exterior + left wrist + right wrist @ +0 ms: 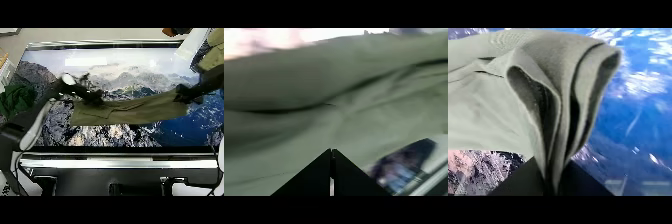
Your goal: Fold the clothes and pants, and hang the long-sleeved shirts on hangers.
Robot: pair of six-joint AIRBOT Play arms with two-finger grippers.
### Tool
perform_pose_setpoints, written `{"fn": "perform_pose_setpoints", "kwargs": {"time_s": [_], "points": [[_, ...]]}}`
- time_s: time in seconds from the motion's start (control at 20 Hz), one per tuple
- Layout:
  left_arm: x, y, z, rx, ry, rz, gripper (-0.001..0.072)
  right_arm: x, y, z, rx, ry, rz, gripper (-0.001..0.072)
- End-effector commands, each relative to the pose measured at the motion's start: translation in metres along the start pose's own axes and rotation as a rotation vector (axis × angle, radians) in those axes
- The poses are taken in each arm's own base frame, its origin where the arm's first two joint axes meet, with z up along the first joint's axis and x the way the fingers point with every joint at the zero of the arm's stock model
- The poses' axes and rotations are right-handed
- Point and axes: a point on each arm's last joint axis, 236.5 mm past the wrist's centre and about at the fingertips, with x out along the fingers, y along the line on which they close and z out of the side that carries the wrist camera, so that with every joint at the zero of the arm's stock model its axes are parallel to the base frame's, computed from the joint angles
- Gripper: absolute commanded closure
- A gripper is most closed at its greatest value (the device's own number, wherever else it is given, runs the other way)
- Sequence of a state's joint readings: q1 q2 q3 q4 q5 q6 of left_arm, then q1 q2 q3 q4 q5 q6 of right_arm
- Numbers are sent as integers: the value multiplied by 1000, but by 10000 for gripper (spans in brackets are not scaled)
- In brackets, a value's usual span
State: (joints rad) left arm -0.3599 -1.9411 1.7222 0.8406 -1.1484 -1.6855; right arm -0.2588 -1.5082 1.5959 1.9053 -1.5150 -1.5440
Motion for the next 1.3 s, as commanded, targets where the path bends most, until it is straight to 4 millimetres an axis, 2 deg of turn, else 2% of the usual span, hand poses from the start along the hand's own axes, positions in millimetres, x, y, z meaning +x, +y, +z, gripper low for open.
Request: {"fn": "perform_pose_setpoints", "kwargs": {"time_s": [0.0,0.2,0.3,0.55,0.65,0.75,0.9,1.0,1.1,1.25], "points": [[69,-74,-28,-48,-15,-131,692,-54,0,-3,24,-84,-71,682],[119,-143,-45,-186,-72,-321,692,-87,2,-16,37,-113,-103,682],[140,-163,-53,-248,-92,-375,692,-99,6,-24,52,-128,-102,682],[181,-188,-88,-266,-21,-399,693,-122,13,-33,64,-182,-96,682],[190,-187,-94,-306,-3,-394,693,-128,15,-35,67,-197,-94,682],[190,-186,-98,-306,19,-389,692,-130,15,-36,70,-204,-95,682],[179,-180,-101,-299,87,-385,692,-130,15,-35,73,-209,-94,682],[158,-173,-99,-230,145,-387,693,-130,16,-34,84,-211,-89,681],[124,-156,-89,-142,173,-339,693,-129,24,-34,126,-210,-51,682],[48,-113,-58,16,128,-173,692,-131,62,-24,176,-239,114,682]]}}
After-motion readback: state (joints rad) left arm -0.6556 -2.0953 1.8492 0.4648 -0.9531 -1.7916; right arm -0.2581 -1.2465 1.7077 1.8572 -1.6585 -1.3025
